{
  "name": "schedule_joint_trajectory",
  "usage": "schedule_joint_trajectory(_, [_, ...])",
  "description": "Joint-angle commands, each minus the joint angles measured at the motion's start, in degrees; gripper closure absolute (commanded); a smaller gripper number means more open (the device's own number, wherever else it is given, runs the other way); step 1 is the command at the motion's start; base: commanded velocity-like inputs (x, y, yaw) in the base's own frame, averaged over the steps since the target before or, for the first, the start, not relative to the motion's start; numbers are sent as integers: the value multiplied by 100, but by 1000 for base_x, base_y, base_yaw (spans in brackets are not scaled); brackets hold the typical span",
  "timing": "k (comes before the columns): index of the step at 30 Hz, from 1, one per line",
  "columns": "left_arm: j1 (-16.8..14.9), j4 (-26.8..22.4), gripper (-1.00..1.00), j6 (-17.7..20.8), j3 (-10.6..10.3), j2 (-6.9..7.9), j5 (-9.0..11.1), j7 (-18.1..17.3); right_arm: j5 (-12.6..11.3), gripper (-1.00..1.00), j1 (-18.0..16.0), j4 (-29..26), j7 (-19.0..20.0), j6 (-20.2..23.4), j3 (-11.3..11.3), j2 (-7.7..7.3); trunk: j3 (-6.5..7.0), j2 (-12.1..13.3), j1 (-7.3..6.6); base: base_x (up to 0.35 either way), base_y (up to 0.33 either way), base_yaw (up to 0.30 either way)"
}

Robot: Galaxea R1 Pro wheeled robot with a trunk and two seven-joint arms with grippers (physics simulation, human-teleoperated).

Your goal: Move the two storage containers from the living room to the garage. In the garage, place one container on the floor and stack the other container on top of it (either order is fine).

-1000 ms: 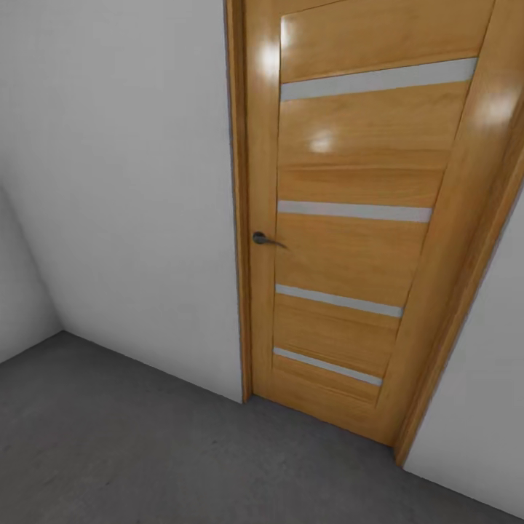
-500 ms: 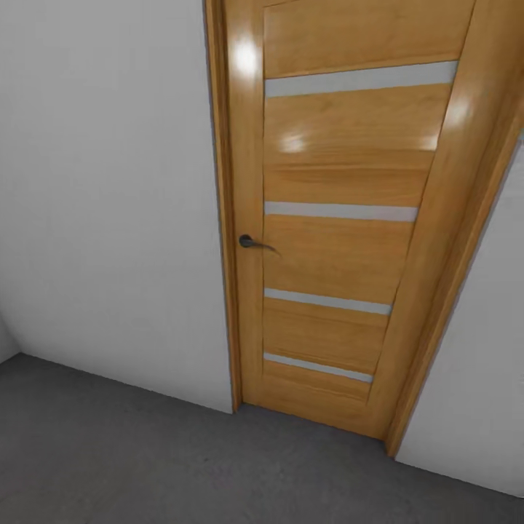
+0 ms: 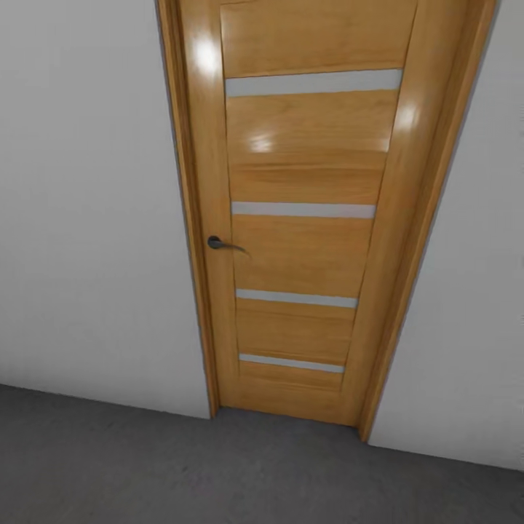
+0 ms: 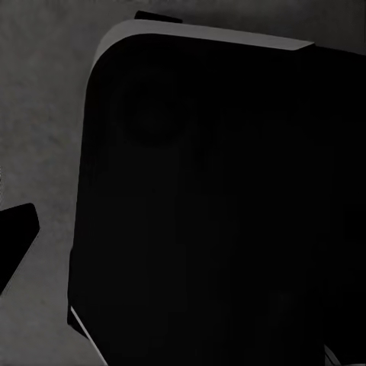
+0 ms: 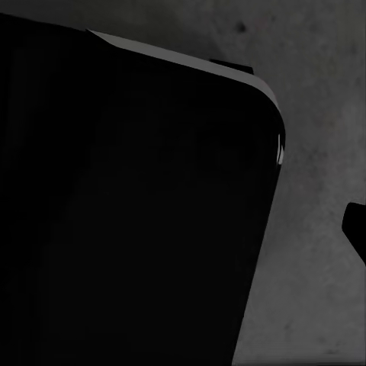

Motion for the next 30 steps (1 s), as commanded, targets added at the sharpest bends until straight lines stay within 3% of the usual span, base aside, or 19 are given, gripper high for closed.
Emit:
schedule_joint_trajectory(1, [-1,-2,-100,-8,2,-1,44,0,25,-100,-1,1,-1,-16,1,0,-4,-2,0,0,0,-76])
schedule_joint_trajectory(16, [-2,-2,-100,-2,2,-2,46,0,49,-100,-1,1,-1,-8,45,-9,-4,-2,0,0,0,-11])
schedule_joint_trajectory(22, [-1,-2,-100,-6,-1,0,46,-2,42,-100,-1,1,-1,-26,36,-6,-4,-2,0,220,0,-12])
schedule_joint_trajectory(30, [0,-2,-100,-8,2,-6,41,-1,35,-100,-1,1,-1,-24,12,-1,-4,-2,0,176,0,-192])
